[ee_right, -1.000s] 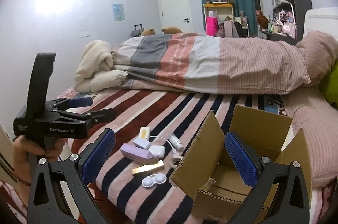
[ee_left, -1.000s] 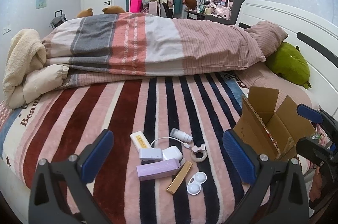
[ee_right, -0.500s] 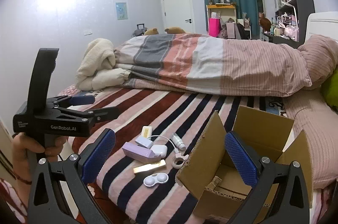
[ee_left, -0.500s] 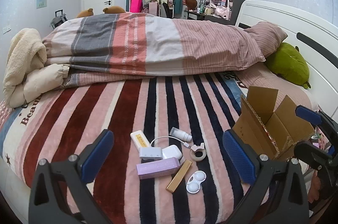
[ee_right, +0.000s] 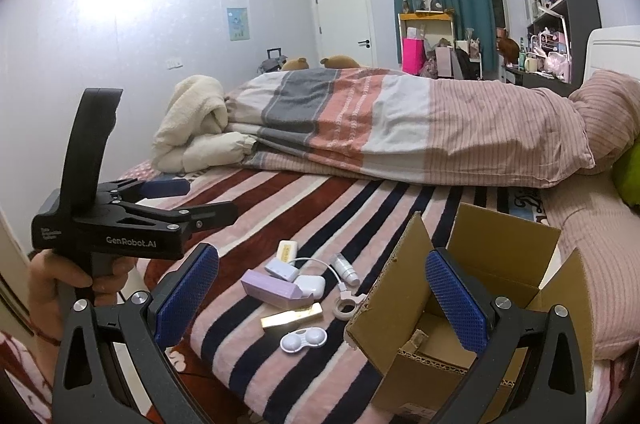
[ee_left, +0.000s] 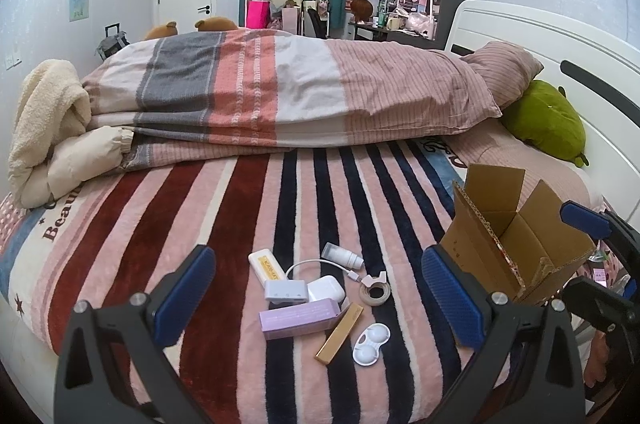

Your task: Organize rigid objects

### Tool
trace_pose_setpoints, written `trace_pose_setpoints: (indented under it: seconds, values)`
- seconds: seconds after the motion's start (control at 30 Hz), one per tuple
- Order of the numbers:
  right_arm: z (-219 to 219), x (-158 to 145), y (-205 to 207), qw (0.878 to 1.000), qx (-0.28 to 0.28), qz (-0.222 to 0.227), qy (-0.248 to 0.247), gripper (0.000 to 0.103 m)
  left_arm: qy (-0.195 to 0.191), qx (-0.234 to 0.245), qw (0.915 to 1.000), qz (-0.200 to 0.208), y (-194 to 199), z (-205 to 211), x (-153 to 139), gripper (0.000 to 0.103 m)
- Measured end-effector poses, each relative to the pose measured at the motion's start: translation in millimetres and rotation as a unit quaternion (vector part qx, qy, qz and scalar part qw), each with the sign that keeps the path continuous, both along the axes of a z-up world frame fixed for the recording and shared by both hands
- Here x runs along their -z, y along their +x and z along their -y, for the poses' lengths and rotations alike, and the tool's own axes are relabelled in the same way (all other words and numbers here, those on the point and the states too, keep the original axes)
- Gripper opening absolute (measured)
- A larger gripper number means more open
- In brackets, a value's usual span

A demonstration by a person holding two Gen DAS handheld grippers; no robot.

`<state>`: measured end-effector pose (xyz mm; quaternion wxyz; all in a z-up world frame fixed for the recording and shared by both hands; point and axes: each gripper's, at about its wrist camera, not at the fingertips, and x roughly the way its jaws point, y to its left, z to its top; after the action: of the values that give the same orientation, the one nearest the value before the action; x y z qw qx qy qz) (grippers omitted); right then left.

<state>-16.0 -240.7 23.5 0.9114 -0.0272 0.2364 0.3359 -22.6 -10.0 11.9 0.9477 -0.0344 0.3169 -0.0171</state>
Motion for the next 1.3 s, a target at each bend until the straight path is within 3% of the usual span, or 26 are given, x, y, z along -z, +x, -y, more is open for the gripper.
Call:
trace_pose_setpoints:
  seconds: [0.3,0.47,0.5,0.6,0.77,1.0,1.17,1.3]
  values:
    - [0.6,-2.2,-0.4,1.000,-0.017,-0.004,0.017,0.103,-0.013,0.007,0.9999,0.001,-1.3,-3.1,0.8,0.103]
    - [-9.1,-4.1,-10.7,1.000,-0.017,0.020,0.017,0.103,-0.020,0.004,0.9998,0.005,-0.8,-19.1,8.7,0.103]
    - [-14.0,-3.8,-13.6,0.999,-0.023,0.026,0.017,0.101,-0.020,0.001,0.9998,0.008,-0.7,-24.2,11.3,0.103]
    - [-30.3,4.4,-20.2,0.998,-0.041,0.036,0.024,0.077,-0.019,-0.008,0.9998,0.006,1.5,-39.5,24.5,0.103]
    - [-61.8,55.9,-17.8,0.998,-0.065,-0.007,0.017,0.065,-0.035,-0.010,0.9992,-0.017,5.4,-64.5,57.6,0.103]
    - [-81.0,155.9,5.9,0.993,-0.009,-0.105,-0.057,0.060,-0.047,-0.012,0.9974,-0.053,9.8,-84.7,98.3,0.102]
    - [-88.5,192.4,21.9,0.988,0.011,-0.115,-0.105,0.060,-0.050,-0.006,0.9968,-0.061,10.6,-89.6,109.7,0.102]
    - [-95.9,203.9,30.7,0.986,0.019,-0.096,-0.138,0.060,-0.052,0.000,0.9967,-0.063,12.6,-89.1,112.1,0.102]
